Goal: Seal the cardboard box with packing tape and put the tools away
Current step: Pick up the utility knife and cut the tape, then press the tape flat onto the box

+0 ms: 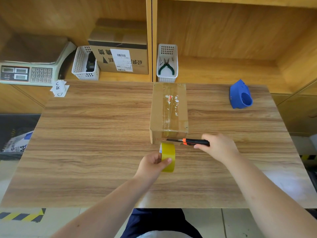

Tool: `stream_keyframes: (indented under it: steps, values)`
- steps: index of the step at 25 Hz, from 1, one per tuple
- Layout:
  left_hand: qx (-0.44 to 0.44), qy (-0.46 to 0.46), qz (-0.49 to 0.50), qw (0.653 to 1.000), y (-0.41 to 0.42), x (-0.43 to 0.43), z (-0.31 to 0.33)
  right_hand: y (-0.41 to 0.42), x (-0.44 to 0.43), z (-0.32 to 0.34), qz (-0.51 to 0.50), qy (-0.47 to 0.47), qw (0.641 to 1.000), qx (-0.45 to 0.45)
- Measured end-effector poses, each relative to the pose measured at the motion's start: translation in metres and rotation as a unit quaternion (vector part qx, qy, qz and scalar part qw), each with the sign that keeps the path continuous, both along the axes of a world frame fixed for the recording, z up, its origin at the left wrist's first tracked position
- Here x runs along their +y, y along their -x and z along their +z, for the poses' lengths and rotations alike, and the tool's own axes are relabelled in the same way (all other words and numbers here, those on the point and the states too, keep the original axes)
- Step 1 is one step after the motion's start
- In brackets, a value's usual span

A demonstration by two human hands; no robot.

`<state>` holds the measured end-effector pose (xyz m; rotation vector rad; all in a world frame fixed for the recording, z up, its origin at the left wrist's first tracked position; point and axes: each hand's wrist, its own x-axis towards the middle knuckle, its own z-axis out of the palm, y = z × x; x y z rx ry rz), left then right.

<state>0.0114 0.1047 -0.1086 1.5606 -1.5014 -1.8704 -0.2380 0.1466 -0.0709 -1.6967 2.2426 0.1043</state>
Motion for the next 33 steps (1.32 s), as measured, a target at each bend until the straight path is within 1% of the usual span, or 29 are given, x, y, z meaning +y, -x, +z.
stream_keyframes:
  steps: [3, 5, 6, 7, 8, 9, 10, 11, 13, 15, 16, 18, 20, 21, 22, 23, 25, 26, 27, 28, 29, 30, 31, 32, 33]
  values:
    - [-0.059, 0.058, -0.053, 0.995, -0.006, -0.003, -0.013, -0.006, 0.015, -0.018, -0.035, 0.001, 0.995, -0.097]
    - [-0.108, 0.131, -0.112, 0.979, -0.008, -0.005, -0.020, -0.021, 0.025, -0.038, -0.062, 0.020, 0.990, -0.128]
    - [-0.129, 0.173, -0.144, 0.966, -0.008, -0.006, -0.023, -0.028, 0.029, -0.050, -0.085, 0.040, 0.985, -0.145]
    - [-0.156, 0.220, -0.184, 0.945, -0.008, -0.007, -0.026, -0.034, 0.032, -0.061, -0.110, 0.063, 0.978, -0.166]
    - [-0.192, 0.278, -0.232, 0.912, -0.008, -0.008, -0.029, -0.038, 0.034, -0.071, -0.134, 0.080, 0.970, -0.184]
    - [-0.227, 0.339, -0.276, 0.870, -0.010, -0.010, -0.033, -0.041, 0.034, -0.080, -0.153, 0.090, 0.965, -0.193]
    - [-0.253, 0.388, -0.307, 0.832, -0.012, -0.011, -0.039, -0.044, 0.035, -0.087, -0.165, 0.092, 0.963, -0.194]
    - [-0.268, 0.421, -0.327, 0.803, -0.013, -0.012, -0.043, -0.045, 0.036, -0.093, -0.173, 0.091, 0.962, -0.193]
    - [-0.286, 0.448, -0.366, 0.764, -0.017, -0.010, -0.049, -0.047, 0.039, -0.102, -0.183, 0.095, 0.960, -0.190]
    - [-0.308, 0.448, -0.405, 0.735, -0.020, -0.007, -0.058, -0.048, 0.041, -0.109, -0.204, 0.097, 0.955, -0.193]
    - [-0.302, 0.449, -0.413, 0.733, -0.021, -0.006, -0.061, -0.048, 0.042, -0.113, -0.215, 0.095, 0.953, -0.193]
    - [-0.276, 0.447, -0.420, 0.740, -0.022, -0.005, -0.066, -0.048, 0.044, -0.120, -0.223, 0.081, 0.953, -0.187]
    - [-0.257, 0.466, -0.412, 0.739, -0.024, -0.004, -0.066, -0.047, 0.047, -0.127, -0.207, 0.070, 0.958, -0.186]
    - [-0.240, 0.471, -0.390, 0.754, -0.026, -0.004, -0.066, -0.045, 0.049, -0.130, -0.195, 0.060, 0.961, -0.188]
    - [-0.218, 0.467, -0.348, 0.783, -0.028, -0.007, -0.064, -0.043, 0.049, -0.130, -0.182, 0.049, 0.963, -0.191]
    - [-0.202, 0.444, -0.294, 0.822, -0.030, -0.011, -0.058, -0.041, 0.048, -0.129, -0.173, 0.041, 0.965, -0.193]
    - [-0.195, 0.377, -0.165, 0.891, -0.035, -0.026, -0.046, -0.036, 0.042, -0.117, -0.185, 0.057, 0.960, -0.203]
    - [-0.190, 0.353, -0.107, 0.910, -0.038, -0.035, -0.039, -0.034, 0.036, -0.106, -0.211, 0.089, 0.948, -0.220]
    - [-0.182, 0.342, -0.065, 0.920, -0.039, -0.044, -0.032, -0.034, 0.029, -0.092, -0.234, 0.135, 0.932, -0.243]
    - [-0.167, 0.346, -0.040, 0.922, -0.038, -0.053, -0.022, -0.034, 0.021, -0.075, -0.236, 0.190, 0.915, -0.265]
    - [-0.148, 0.361, -0.034, 0.920, -0.035, -0.062, -0.012, -0.035, 0.012, -0.059, -0.210, 0.245, 0.906, -0.275]
    - [-0.131, 0.385, -0.049, 0.912, -0.029, -0.071, -0.004, -0.037, 0.004, -0.043, -0.163, 0.285, 0.906, -0.268]
    - [-0.124, 0.415, -0.085, 0.897, -0.022, -0.077, 0.004, -0.040, -0.004, -0.031, -0.105, 0.301, 0.914, -0.250]
    - [-0.133, 0.445, -0.138, 0.875, -0.013, -0.083, 0.008, -0.045, -0.012, -0.023, -0.045, 0.291, 0.929, -0.222]
    - [-0.159, 0.473, -0.197, 0.844, -0.004, -0.086, 0.012, -0.049, -0.018, -0.019, 0.010, 0.263, 0.946, -0.191]
